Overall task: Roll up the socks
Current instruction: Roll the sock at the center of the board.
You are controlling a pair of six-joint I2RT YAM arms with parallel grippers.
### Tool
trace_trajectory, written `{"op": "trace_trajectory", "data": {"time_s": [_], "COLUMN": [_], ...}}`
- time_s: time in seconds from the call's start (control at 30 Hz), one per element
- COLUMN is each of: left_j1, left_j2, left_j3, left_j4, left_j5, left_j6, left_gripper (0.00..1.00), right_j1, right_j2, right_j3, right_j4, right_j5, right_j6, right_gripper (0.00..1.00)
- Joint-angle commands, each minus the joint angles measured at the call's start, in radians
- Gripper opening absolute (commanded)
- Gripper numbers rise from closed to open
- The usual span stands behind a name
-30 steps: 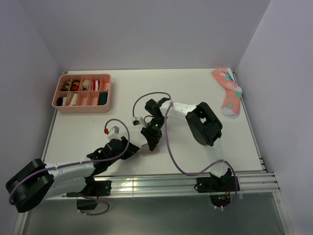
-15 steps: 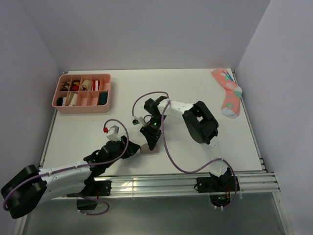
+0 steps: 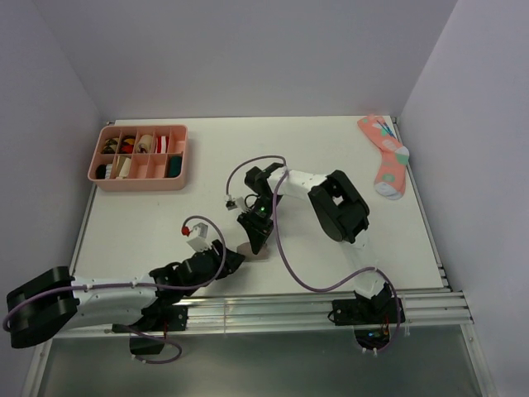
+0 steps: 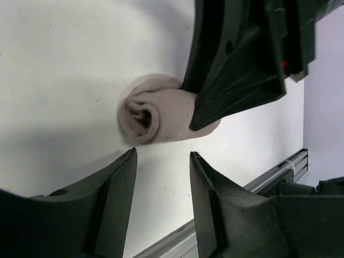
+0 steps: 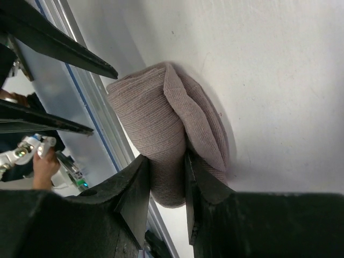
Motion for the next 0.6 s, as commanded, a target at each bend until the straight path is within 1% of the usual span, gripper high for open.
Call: {"op": "trace_trajectory", "data": {"time_s": [0.0,0.07,0.13,0.2,0.33,0.4,0.47,0.57], "left_j1": [-0.06,-0.094,-0.123,-0.141,-0.157,-0.16,-0.16,-0.16], "left_j2": [0.038,0.069,0.101,0.138,0.202,0.222,0.219,0.198], "left_j3": [0.018,0.027,0.032,0.038,0.071,0.09,0.091,0.091], "left_j4": [-0.005,0.001,-0.005,-0.004,0.024,0.03,0.033,-0.019], "left_j5": [-0.162,-0.185,-0.228,-0.259,-0.273,-0.268,-0.27,-0.279], "left_j6": [-0.16,-0.197,-0.277,-0.331,-0.352,-0.325,-0.308,-0.328], "left_gripper": [0.49,0.5,0.5,0.54,0.55,0.56,0.57,0.6], "right_j1": [-0.008,-0.011,-0.016,-0.019,-0.022,-0.024,-0.025,-0.028], "right_j2": [0.029,0.015,0.004,-0.008,-0.005,-0.002,0.001,0.006], "right_j3": [-0.065,-0.084,-0.103,-0.114,-0.112,-0.117,-0.124,-0.134], "right_j4": [0.095,0.121,0.142,0.159,0.145,0.147,0.15,0.148], "right_j5": [0.188,0.188,0.188,0.188,0.19,0.195,0.19,0.181], "right_j6": [0.024,0.059,0.079,0.103,0.113,0.113,0.117,0.12], "right_gripper": [0.32,0.32,0.31,0.3,0.29,0.29,0.26,0.25]}}
